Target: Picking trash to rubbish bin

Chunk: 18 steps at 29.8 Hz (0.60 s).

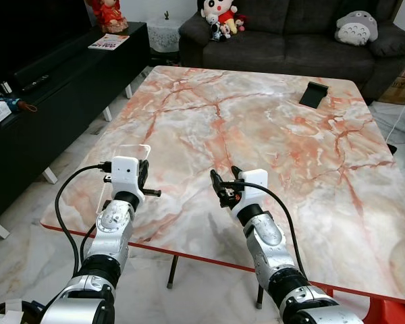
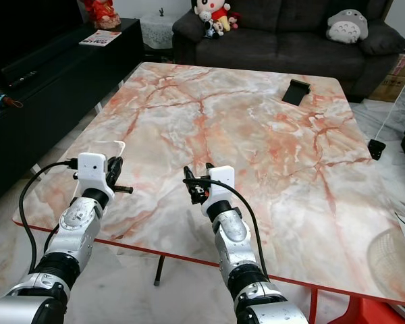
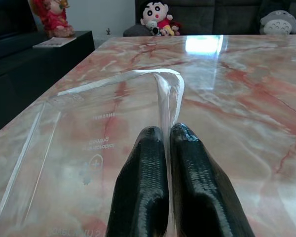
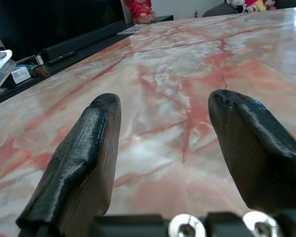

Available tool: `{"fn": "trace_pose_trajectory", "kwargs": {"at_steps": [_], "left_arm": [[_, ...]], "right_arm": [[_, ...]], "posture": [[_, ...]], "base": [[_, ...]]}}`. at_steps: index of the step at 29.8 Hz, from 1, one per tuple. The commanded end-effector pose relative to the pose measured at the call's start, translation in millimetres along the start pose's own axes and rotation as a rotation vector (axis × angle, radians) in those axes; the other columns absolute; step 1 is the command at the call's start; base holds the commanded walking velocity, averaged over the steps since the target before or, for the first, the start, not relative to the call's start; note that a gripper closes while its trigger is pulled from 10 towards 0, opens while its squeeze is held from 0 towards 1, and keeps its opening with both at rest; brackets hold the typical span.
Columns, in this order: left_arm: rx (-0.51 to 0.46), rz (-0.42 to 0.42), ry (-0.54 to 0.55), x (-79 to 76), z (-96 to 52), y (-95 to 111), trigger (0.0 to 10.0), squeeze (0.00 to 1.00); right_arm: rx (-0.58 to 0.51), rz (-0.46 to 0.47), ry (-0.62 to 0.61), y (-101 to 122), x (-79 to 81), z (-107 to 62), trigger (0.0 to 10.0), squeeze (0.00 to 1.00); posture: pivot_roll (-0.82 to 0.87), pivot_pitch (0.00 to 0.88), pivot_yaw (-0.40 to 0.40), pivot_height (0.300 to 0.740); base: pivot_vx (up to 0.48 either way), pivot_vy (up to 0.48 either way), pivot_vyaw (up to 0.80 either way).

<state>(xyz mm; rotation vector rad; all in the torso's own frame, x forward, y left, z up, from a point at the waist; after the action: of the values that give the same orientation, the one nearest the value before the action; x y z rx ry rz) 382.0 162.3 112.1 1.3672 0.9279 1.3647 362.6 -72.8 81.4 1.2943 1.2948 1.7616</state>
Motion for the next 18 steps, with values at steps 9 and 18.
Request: {"fn": "trace_pose_trajectory", "kwargs": {"at_steps": [9, 18], "left_arm": [[-0.025, 0.017, -0.019, -4.3, 0.1, 4.0, 10.0, 0.0], [-0.028, 0.015, -0.015, -3.0, 0.4, 4.9, 10.0, 0.0]], "right_arm": [[-0.021, 0.002, 0.002, 4.7, 1.7, 2.3, 10.0, 0.0], [-0.019, 0.001, 0.001, 4.1, 0.9, 1.7, 10.0, 0.0]], "posture": [[0.03, 0.012, 0.015, 0.74], [0.03, 0.011, 0.014, 0.74]], "base": [[-0.223, 0.0, 0.0], [-0.331, 0.0, 0.0]]}}
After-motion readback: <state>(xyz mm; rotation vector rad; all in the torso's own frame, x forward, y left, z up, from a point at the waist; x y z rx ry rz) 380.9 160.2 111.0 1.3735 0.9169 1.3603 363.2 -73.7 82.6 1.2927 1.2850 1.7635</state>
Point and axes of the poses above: a point about 5 cm out from each wrist's last joint towards the gripper, its own z axis pointing out of the wrist towards the gripper, its own y axis along the axis of the wrist's last joint, x = y × z, the point moved 3 cm from there along z, pointing out of the wrist towards the gripper, and after that the axes turned 13 degrees about z, right-handed, at the moved point
